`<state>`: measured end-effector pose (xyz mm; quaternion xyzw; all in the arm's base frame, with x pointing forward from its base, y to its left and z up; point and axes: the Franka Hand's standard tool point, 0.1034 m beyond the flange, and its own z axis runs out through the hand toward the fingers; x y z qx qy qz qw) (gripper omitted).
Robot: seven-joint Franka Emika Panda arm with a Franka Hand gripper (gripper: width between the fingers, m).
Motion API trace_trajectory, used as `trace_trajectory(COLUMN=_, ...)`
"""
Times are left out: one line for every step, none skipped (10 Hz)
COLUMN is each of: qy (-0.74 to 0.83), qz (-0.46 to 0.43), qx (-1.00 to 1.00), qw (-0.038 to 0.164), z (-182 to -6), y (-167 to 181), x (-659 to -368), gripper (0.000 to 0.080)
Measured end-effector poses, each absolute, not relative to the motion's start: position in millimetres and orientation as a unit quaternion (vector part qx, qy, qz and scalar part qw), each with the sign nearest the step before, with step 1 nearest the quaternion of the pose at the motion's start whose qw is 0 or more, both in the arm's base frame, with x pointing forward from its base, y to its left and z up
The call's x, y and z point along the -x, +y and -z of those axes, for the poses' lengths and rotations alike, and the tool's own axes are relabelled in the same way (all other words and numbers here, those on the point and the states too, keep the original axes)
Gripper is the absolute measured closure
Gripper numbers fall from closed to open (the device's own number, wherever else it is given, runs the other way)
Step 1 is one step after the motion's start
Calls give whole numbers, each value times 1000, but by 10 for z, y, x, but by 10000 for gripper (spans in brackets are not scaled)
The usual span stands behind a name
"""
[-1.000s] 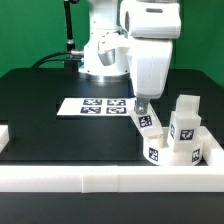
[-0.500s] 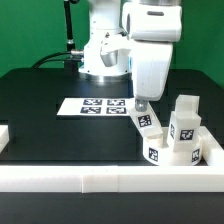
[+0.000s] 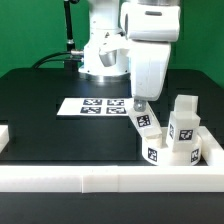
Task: Assemble stool
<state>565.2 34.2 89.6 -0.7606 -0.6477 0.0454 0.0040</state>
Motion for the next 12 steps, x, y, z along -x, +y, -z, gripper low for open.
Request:
trace_trajectory(qy=-631, qz=-46, qx=774, qw=1, z=-901, y=371, x=-5651, gripper=468)
trace_trajectory(qy=-616, qz=-47, qx=787, qw=0, z=-901, y=381, x=-5650, gripper=466)
trace_trajectory(qy=-601, qz=-47, qx=798, qw=-2, z=-902, y=391, x=-5650, gripper=466)
trace_trajectory(qy=-591, qz=-47, qx=805, qw=-4, z=-905, y=402, x=-5652, gripper=466)
trace_trajectory(qy=-581, qz=-47, qx=813, qw=-5, z=-909, y=418, x=-5652, gripper=466)
trace_trajectory(qy=-571, qz=-47, qx=820, qw=-6, z=-910, y=439, x=-5651, gripper=466)
trace_trajectory(qy=-562, qz=-46, qx=826, qw=-7, z=-913, y=471, x=-5651, gripper=466)
trace_trajectory(qy=-540, qz=-46, qx=840, qw=-8, z=-907, y=524, x=-5653, gripper=466)
trace_trajectory(qy=-521, qz=-45, qx=852, qw=-8, z=-896, y=593, x=-5657, gripper=466)
trace_trajectory(qy=-523, qz=-44, qx=851, qw=-8, z=-895, y=627, x=-5671, gripper=466)
trace_trajectory(qy=-477, qz=-42, qx=878, qw=-9, z=-892, y=632, x=-5671, gripper=466)
trace_trajectory(qy=-423, qz=-42, qx=905, qw=-12, z=-889, y=631, x=-5668, gripper=466)
